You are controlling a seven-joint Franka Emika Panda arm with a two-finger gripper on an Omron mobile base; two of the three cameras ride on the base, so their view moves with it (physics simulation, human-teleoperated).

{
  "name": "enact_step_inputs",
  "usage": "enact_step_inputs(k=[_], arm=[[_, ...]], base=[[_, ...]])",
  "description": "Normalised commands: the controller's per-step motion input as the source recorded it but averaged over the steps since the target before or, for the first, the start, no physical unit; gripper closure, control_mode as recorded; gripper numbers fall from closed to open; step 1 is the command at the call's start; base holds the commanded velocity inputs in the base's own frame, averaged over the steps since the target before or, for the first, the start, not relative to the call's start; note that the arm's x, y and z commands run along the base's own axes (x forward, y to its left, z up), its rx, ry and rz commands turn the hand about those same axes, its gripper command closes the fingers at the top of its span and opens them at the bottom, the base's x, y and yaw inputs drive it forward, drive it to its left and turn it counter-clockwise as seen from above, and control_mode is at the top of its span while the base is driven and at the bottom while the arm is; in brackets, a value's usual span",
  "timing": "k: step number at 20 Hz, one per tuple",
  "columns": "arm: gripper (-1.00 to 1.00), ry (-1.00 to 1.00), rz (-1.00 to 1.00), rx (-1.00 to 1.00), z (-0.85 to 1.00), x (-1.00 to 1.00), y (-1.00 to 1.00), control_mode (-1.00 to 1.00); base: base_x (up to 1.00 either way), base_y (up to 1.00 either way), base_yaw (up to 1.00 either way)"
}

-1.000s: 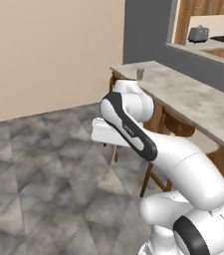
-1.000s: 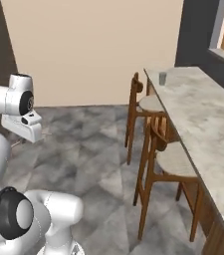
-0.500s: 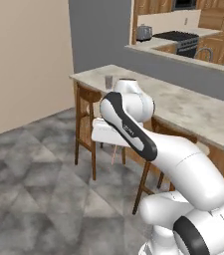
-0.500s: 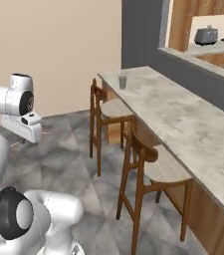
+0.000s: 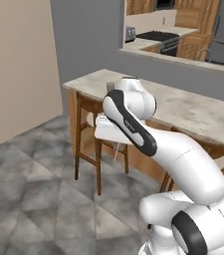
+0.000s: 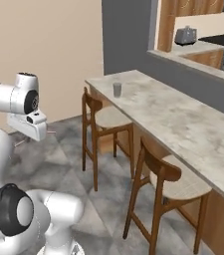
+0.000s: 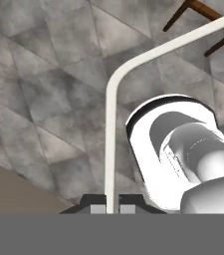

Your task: Take a straw from the drawer in front and place it inside the glass cup on the dining counter.

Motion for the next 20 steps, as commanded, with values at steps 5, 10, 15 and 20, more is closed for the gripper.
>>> enact_step_inputs(k=[5, 10, 15, 20], arm=[[1.00, 0.00, 0.00, 0.00, 0.00, 0.00, 0.00, 1.00], [1.00, 0.00, 0.00, 0.00, 0.00, 0.00, 0.00, 1.00], [1.00, 0.00, 0.00, 0.00, 0.00, 0.00, 0.00, 1.00], [1.00, 0.00, 0.00, 0.00, 0.00, 0.00, 0.00, 1.00]], base=[[0.25, 0.80, -0.25], [0.20, 0.68, -0.40], [0.19, 0.61, -0.47], [0.24, 0.71, -0.37]])
